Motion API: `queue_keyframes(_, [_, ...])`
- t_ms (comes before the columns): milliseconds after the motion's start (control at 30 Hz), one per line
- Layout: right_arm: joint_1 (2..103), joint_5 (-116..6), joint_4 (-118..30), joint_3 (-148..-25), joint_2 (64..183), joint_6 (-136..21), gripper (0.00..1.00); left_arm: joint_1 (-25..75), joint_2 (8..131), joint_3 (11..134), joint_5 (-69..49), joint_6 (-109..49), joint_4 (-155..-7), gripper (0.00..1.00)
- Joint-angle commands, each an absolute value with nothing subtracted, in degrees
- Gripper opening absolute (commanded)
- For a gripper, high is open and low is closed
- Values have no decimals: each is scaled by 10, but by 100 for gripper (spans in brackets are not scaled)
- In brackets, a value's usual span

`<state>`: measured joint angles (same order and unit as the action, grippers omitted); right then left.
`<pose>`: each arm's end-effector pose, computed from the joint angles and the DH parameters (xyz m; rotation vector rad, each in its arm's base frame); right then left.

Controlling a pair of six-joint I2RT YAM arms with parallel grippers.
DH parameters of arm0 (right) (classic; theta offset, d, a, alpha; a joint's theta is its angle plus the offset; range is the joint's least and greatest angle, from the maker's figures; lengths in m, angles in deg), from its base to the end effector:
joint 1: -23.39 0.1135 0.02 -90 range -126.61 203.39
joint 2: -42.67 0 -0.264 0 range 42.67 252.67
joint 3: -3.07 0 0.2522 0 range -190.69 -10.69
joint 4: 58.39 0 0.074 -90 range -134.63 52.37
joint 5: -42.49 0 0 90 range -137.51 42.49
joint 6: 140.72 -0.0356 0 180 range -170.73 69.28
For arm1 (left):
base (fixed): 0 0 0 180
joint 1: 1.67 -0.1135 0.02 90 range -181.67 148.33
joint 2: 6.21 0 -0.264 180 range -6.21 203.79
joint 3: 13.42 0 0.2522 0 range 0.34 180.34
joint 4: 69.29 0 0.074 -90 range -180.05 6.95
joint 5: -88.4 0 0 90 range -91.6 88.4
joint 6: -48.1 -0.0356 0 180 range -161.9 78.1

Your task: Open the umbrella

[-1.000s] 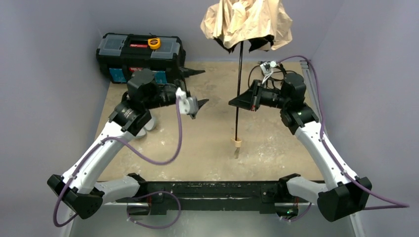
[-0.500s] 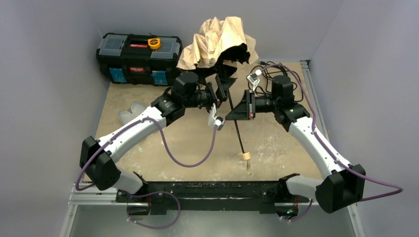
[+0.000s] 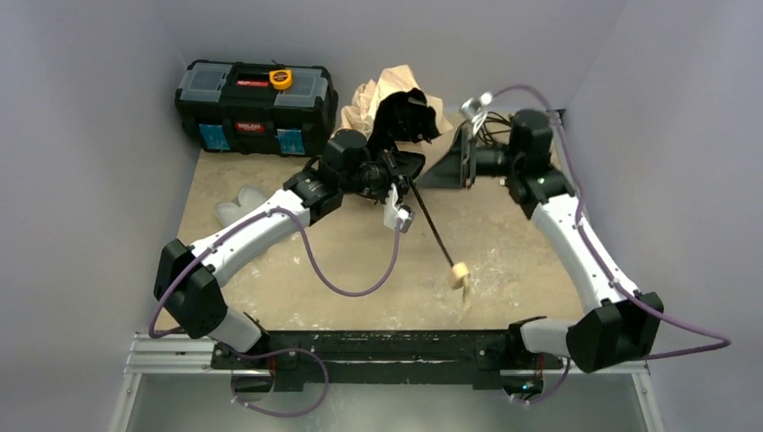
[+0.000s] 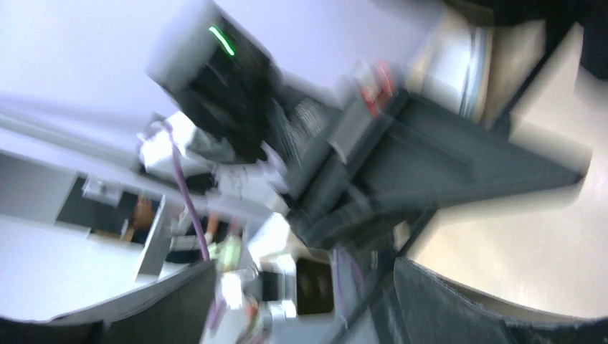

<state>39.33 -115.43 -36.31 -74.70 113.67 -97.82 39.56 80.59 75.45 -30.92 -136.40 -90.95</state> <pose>0.2494 0.1055 0.3698 -0.4181 2.0335 1.7967 0.2564 -0.2479 0.3510 1.8315 0.3785 0.1517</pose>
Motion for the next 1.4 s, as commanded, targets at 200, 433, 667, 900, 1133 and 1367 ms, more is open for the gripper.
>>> queue_keyframes(200, [127,-1054,-547,-1060,1203,-1015,97,298,888,1128,-402,-627,-910,0])
queue_keyframes(433, [108,-1035,-468,-1030,1174,-915,97,223,1077,1541,-372,-259,-962,0])
queue_keyframes(667, [108,-1026,-435,-1021,1145,-829,95,242,956,1208,-413,-161,-936,0])
queue_keyframes(900, [181,-1013,-344,-1019,1139,-687,94,282,983,1176,-521,-293,-1015,0])
queue_keyframes(1133, [256,-940,-396,-963,1123,-666,94,297,976,1140,-530,-379,-993,0])
queue_keyframes(1367, [319,-858,-494,-915,1122,-660,91,312,976,1131,-560,-364,-991,0])
